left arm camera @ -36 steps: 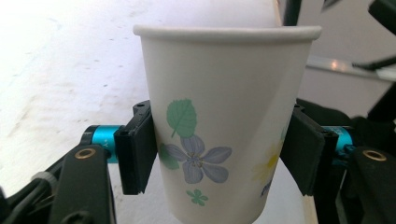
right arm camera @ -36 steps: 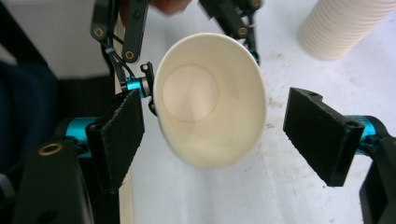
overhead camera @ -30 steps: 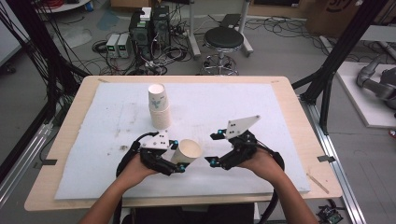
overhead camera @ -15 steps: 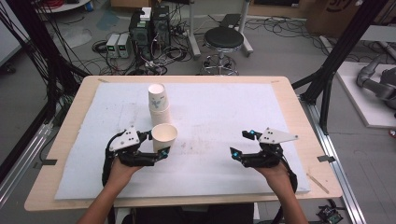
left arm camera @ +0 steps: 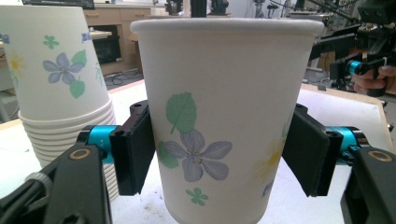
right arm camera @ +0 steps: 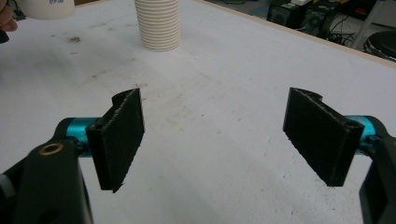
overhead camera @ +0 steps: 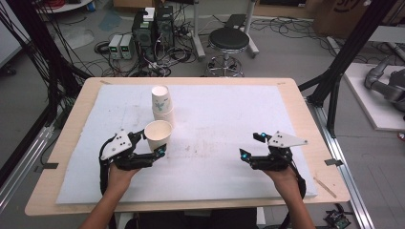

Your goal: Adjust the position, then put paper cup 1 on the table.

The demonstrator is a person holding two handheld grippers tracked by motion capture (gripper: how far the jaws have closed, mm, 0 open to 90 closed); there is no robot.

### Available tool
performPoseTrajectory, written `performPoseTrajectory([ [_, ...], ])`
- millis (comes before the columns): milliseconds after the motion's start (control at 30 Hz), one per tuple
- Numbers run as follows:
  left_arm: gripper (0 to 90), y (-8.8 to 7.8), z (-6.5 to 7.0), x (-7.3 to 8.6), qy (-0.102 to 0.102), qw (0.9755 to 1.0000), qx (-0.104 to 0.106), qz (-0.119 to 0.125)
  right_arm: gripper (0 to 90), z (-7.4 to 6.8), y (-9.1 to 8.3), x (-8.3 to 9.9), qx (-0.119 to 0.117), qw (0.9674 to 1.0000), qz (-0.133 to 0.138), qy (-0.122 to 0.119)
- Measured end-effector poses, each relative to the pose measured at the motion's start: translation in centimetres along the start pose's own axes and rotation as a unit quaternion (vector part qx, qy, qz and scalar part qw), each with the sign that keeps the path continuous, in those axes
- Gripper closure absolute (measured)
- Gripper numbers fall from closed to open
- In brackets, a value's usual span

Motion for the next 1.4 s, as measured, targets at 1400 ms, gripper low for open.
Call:
performPoseTrajectory([
  [1400,31.3,-5.0,-11.2,3.9,-0.036,0.9742,-0.204,-0.090,21.1,-0.4,-0.5,0.6,0.000,0.9998,-0.011,-0.014],
])
Point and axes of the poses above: each handheld gripper's, and its own axes: y roughly forward along the jaws, x roughly out of its underside, z roughly to its right, the point moved 6 cm from there along y, roughly forward along the jaws, and after that the axes turned 11 degrees about z, right-handed, at the moved point
